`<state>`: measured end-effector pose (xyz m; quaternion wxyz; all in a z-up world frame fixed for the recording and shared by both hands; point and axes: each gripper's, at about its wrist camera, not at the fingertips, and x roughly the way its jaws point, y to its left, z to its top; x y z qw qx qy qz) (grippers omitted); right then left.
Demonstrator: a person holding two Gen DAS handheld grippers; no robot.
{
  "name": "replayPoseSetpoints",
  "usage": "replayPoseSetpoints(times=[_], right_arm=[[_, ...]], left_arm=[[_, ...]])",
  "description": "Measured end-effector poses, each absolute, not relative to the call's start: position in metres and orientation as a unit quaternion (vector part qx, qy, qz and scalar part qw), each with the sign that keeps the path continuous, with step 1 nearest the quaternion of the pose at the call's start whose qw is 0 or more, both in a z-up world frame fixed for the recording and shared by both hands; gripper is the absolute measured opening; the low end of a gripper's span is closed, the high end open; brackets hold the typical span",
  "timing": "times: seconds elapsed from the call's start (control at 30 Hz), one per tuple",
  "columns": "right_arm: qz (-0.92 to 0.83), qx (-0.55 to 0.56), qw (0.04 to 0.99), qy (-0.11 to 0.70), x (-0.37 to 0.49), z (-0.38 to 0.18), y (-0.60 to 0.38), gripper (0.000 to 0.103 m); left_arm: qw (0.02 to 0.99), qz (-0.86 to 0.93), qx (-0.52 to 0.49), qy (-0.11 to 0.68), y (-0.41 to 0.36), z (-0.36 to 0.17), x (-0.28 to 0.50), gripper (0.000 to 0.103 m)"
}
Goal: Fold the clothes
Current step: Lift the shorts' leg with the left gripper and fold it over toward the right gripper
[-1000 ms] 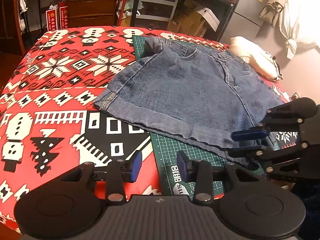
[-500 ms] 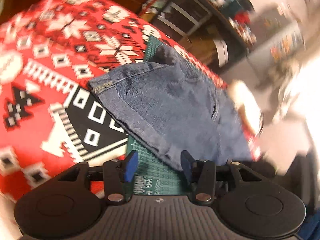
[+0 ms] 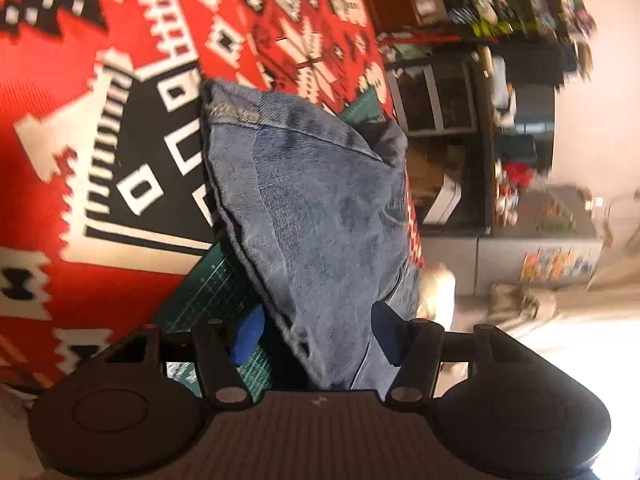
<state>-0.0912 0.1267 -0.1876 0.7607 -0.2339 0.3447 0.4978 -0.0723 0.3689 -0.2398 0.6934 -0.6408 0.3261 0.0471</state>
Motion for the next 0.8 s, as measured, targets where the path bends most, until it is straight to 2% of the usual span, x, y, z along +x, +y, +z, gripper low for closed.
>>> replayPoseSetpoints(times=[0.07,0.1,0.13,0.17,0.33,0.47,0.8], right_arm=[[0.499,-0.233,0.760,0.345,-0.092,-0.188,0.126,0.002],[0.500,-0.231,0.760,0.345,-0.092,-0.188,0.125,0.002],[0.500,-0.230,0.760,0.346,-0.092,-0.188,0.124,0.002],[0.501,-0.228,0.760,0.346,-0.092,-0.187,0.123,0.002],[0.502,-0.219,0.757,0.355,-0.088,-0.186,0.118,0.004],[0.497,-0.233,0.763,0.343,-0.092,-0.191,0.125,0.023],[0.504,-0.302,0.736,0.335,-0.105,-0.216,0.156,0.030]], left_arm=[[0.685,0.053,-0.646,0.333,0.367,-0.247,-0.065,0.048],[0.681,0.056,-0.648,0.337,0.366,-0.251,-0.062,0.037],[0.683,0.060,-0.644,0.339,0.366,-0.251,-0.061,0.020],[0.686,0.065,-0.639,0.340,0.365,-0.250,-0.061,0.010],[0.701,0.084,-0.618,0.346,0.361,-0.248,-0.061,0.008],[0.705,0.086,-0.618,0.338,0.360,-0.243,-0.066,0.008],[0.699,0.091,-0.624,0.337,0.359,-0.247,-0.077,0.007]])
